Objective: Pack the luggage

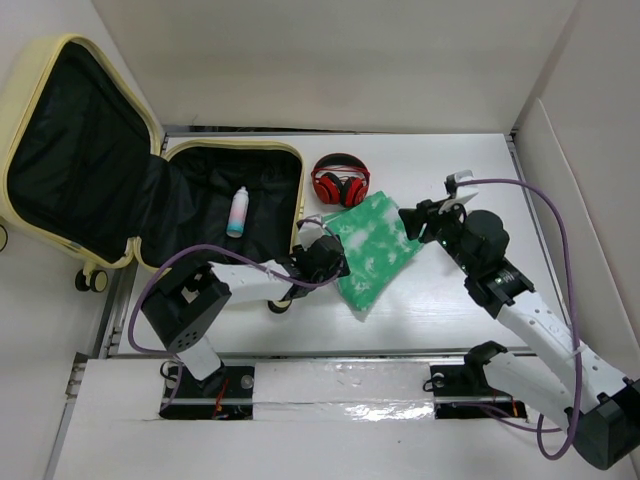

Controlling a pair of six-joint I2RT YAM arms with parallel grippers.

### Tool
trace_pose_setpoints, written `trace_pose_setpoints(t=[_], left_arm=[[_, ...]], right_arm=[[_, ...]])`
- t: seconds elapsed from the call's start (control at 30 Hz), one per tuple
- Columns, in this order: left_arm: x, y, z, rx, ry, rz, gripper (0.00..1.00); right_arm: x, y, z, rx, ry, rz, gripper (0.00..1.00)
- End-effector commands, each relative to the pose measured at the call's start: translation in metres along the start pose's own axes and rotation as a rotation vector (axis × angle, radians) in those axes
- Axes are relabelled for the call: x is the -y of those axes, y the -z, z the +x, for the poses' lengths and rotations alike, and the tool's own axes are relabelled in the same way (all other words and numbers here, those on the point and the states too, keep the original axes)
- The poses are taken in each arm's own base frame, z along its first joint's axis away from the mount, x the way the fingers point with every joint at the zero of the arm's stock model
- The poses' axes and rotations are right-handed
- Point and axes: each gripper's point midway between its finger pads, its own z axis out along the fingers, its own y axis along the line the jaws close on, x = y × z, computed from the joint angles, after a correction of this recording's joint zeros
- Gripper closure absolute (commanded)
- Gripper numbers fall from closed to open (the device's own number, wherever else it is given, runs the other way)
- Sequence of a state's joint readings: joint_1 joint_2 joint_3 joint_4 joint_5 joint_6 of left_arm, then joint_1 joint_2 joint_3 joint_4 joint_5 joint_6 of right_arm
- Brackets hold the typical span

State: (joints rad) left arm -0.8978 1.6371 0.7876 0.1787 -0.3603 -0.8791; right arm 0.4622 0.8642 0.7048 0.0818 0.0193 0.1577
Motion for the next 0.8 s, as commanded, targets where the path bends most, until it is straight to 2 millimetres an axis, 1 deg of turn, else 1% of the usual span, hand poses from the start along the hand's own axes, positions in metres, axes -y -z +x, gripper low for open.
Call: trace_pose_setpoints(t=[0.0, 0.07, 0.1, 0.13, 0.17, 0.2, 0.23, 0.27, 0.3, 0.33, 0.4, 0.43, 0.47, 0.5, 0.57, 0.6, 0.63, 0.7, 0.73, 0.77], left_arm=[[-0.041, -0.005, 0.010, -0.026, 0.013, -0.142, 0.36], [-0.040, -0.010, 0.011, -0.029, 0.009, -0.152, 0.38], [-0.031, -0.013, 0.005, -0.020, 0.013, -0.141, 0.39], [-0.032, -0.020, 0.010, -0.028, 0.004, -0.157, 0.42], [-0.031, -0.024, 0.010, -0.026, 0.003, -0.164, 0.43], [-0.020, -0.027, 0.007, -0.019, 0.002, -0.148, 0.45], [-0.023, -0.033, 0.011, -0.026, -0.011, -0.163, 0.50], [-0.023, -0.036, 0.011, -0.024, -0.017, -0.170, 0.53], [-0.020, -0.038, 0.005, -0.003, -0.015, -0.175, 0.57], [-0.022, -0.041, 0.005, 0.006, -0.022, -0.185, 0.71], [-0.018, -0.041, 0.001, 0.029, -0.056, -0.179, 0.82], [-0.015, -0.042, -0.003, 0.046, -0.061, -0.167, 0.95], [-0.015, -0.042, -0.005, 0.052, -0.082, -0.165, 1.00], [-0.012, -0.041, -0.010, 0.065, -0.087, -0.160, 1.00], [-0.001, -0.036, -0.022, 0.092, -0.096, -0.129, 1.00], [0.003, -0.031, -0.026, 0.109, -0.128, -0.115, 1.00], [0.014, -0.021, -0.039, 0.133, -0.121, -0.081, 1.00], [0.029, -0.007, -0.053, 0.147, -0.148, -0.025, 1.00], [0.041, 0.010, -0.069, 0.177, -0.141, 0.026, 1.00], [0.048, 0.021, -0.076, 0.183, -0.167, 0.060, 1.00]], right_arm=[[-0.005, 0.000, -0.018, 0.065, 0.000, -0.008, 0.44], [-0.005, 0.000, -0.019, 0.068, 0.001, -0.007, 0.44], [-0.005, 0.000, -0.018, 0.067, 0.000, -0.005, 0.44], [-0.005, 0.000, -0.018, 0.066, 0.001, -0.005, 0.44], [-0.005, 0.000, -0.018, 0.067, 0.000, -0.005, 0.44], [-0.005, 0.000, -0.018, 0.067, 0.001, -0.004, 0.44], [-0.005, 0.001, -0.019, 0.070, 0.001, -0.004, 0.44], [-0.004, 0.001, -0.020, 0.071, 0.003, -0.003, 0.44], [-0.004, 0.002, -0.021, 0.074, 0.002, 0.001, 0.44], [-0.004, 0.003, -0.023, 0.080, 0.002, 0.000, 0.44], [-0.006, 0.004, -0.023, 0.081, 0.001, -0.008, 0.44], [-0.010, 0.005, -0.023, 0.081, -0.002, -0.022, 0.44], [-0.011, 0.004, -0.023, 0.082, -0.003, -0.027, 0.44], [-0.011, 0.005, -0.023, 0.084, -0.003, -0.029, 0.44], [-0.014, 0.005, -0.023, 0.085, -0.003, -0.037, 0.44], [-0.014, 0.005, -0.024, 0.086, -0.003, -0.035, 0.44], [-0.013, 0.005, -0.024, 0.087, -0.003, -0.032, 0.44], [-0.012, 0.008, -0.027, 0.097, -0.003, -0.028, 0.44], [-0.012, 0.009, -0.028, 0.101, -0.003, -0.024, 0.44], [-0.010, 0.012, -0.032, 0.118, -0.006, -0.015, 0.44]])
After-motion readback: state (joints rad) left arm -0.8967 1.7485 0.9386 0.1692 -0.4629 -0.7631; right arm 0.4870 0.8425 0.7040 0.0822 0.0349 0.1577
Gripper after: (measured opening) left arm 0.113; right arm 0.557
